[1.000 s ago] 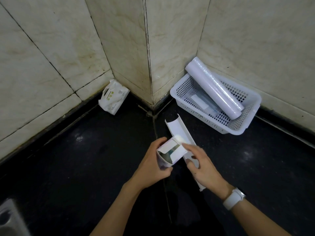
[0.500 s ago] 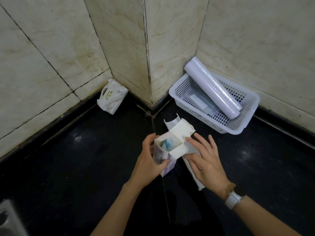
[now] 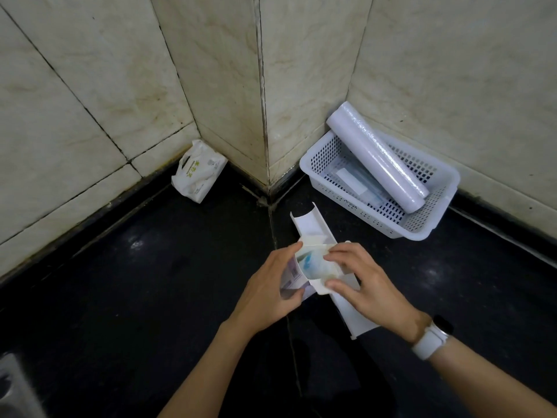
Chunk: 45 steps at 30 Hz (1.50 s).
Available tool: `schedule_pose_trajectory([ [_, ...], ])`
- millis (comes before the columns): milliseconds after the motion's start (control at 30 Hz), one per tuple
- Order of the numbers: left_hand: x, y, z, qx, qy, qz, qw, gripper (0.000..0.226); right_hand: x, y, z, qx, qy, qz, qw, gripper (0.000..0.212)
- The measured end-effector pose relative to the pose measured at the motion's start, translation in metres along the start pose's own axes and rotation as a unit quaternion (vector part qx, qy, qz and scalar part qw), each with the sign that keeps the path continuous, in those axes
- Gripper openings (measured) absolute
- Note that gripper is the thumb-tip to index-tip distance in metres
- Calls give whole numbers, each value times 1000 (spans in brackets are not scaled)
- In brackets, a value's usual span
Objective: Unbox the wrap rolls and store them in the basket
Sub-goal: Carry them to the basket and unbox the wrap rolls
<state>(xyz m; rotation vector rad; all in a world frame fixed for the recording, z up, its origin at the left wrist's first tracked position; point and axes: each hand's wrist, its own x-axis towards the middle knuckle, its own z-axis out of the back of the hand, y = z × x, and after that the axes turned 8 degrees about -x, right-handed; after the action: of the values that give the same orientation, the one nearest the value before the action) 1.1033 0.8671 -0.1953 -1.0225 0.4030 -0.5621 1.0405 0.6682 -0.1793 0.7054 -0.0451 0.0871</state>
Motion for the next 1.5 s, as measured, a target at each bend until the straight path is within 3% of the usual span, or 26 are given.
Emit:
schedule_pose_trajectory([
  [100,4,1,3,-12,32,24,999,87,-3,-9,-4,-97,81,19,992,72],
  [200,9,1,4,-40,64,42,996,88,1,-13,-4,-141,82,22,986,84],
  [300,12,0,4,-31,89,45,994,92,8,-12,-3,-137,55,-1,989,76],
  [400,12,-3,0,-27,62,35,997,88,11,-6,-6,-147,34,21,988,68],
  [533,10,-4,1,-33,16,24,999,64,7,-2,0,-104,117,35,987,68],
  [633,9,-5,7,-4,39,22,999,53,11,-1,20,-69,112,43,990,43],
  [700,9,-5,9,17,53,11,998,51,17,0,31,-147,121,75,979,37],
  [833,11,-7,11,9,67,9,998,50,32,8,36,-298,205,93,928,51],
  [1000,13,-8,18,7,87,19,996,52,37,17,28,-279,191,82,937,49],
  [1167,15,-4,21,47,100,12,994,52,31,24,14,-351,163,126,913,51],
  [1267,16,-6,19,44,111,13,993,48,34,31,10,-366,148,125,910,39],
  [1400,15,-4,17,43,106,21,993,52,32,23,8,-275,115,135,945,25],
  [1500,18,3,22,100,72,35,992,61,26,11,12,-197,100,81,972,21],
])
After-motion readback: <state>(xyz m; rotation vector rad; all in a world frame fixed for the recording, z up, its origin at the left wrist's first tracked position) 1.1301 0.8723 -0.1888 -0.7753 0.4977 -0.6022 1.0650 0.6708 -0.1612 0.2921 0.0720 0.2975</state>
